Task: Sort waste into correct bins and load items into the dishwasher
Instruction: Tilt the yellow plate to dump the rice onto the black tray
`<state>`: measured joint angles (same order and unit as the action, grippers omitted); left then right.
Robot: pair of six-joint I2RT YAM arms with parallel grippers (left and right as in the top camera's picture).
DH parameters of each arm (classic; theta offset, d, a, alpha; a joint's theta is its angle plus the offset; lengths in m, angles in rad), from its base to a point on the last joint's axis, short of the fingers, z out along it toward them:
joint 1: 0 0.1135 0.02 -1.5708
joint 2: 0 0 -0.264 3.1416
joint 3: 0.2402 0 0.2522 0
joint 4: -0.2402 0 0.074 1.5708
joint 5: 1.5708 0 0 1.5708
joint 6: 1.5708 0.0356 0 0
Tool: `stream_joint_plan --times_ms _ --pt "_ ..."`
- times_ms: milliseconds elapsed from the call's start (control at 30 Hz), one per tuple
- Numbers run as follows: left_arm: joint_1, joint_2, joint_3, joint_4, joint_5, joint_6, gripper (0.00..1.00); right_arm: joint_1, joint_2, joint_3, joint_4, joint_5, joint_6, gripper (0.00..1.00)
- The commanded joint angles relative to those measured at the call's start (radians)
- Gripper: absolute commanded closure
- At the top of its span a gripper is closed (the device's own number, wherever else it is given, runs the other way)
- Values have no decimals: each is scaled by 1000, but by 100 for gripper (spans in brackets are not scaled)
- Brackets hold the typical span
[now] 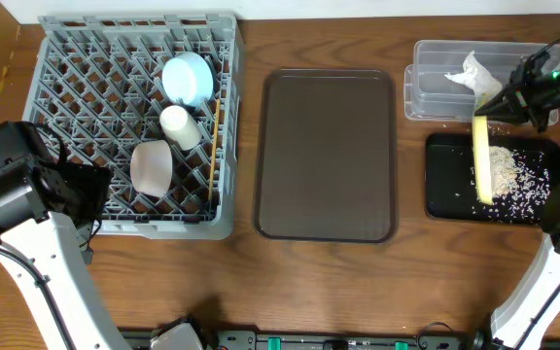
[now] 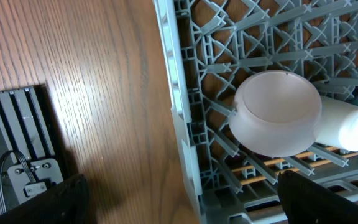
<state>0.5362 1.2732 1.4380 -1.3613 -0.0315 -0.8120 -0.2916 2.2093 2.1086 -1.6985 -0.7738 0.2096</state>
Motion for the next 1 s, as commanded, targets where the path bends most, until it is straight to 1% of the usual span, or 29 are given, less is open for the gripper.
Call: stream_joint_plan --times_ms 0,67,267,400,667,967 --pt "4 -6 10 -3 -5 -5 2 -53 -32 -51 0 -111 -80 98" --pt "4 -6 10 -3 -5 -5 2 -77 -33 -69 0 -162 -104 99" --pt "4 -6 10 -3 -5 -5 2 -124 -35 -76 0 -164 -129 98" --pt "4 -6 10 -3 -5 -5 2 -135 -35 -80 0 -236 -161 99" --pt "4 -6 10 -3 -5 -5 2 -162 -63 -108 0 -335 -151 99" --pt "4 -6 10 -3 -5 -5 2 -161 -93 -109 0 -335 -92 99"
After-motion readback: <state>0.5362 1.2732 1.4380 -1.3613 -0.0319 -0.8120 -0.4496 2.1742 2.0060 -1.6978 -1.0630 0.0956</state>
